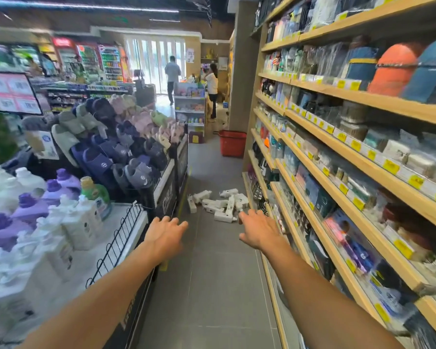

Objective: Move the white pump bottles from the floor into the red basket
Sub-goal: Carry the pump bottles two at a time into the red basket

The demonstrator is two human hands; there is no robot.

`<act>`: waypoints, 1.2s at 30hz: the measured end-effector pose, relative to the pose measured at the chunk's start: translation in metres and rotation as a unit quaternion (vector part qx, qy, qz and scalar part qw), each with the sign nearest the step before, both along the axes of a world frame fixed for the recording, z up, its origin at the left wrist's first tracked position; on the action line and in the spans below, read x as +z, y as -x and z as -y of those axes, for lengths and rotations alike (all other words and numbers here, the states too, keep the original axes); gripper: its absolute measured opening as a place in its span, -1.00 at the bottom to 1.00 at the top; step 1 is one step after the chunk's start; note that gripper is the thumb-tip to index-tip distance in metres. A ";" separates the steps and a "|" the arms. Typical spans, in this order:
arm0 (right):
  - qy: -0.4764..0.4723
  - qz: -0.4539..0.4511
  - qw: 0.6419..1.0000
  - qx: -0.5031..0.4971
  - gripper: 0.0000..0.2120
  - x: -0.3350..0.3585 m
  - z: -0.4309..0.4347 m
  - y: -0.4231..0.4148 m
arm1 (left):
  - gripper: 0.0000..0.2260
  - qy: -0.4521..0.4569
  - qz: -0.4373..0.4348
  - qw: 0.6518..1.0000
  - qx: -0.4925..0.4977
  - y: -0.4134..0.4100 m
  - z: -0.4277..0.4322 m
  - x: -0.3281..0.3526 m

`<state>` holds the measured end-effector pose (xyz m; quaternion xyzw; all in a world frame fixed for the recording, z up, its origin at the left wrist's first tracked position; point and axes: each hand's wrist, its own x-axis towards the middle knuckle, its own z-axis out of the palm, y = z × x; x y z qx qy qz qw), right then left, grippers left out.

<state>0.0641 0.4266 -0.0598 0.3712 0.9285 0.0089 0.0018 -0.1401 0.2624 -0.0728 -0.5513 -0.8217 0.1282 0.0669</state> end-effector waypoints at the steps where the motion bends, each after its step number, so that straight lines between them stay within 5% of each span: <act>1: 0.003 0.001 1.000 0.001 -0.62 -0.002 -0.007 0.005 | -0.53 0.004 -0.006 1.000 0.000 0.004 -0.005 0.000; 36: 0.041 0.044 0.997 -0.046 -0.59 -0.027 -0.250 0.170 | -0.61 0.022 0.045 0.998 -0.039 0.178 -0.279 -0.041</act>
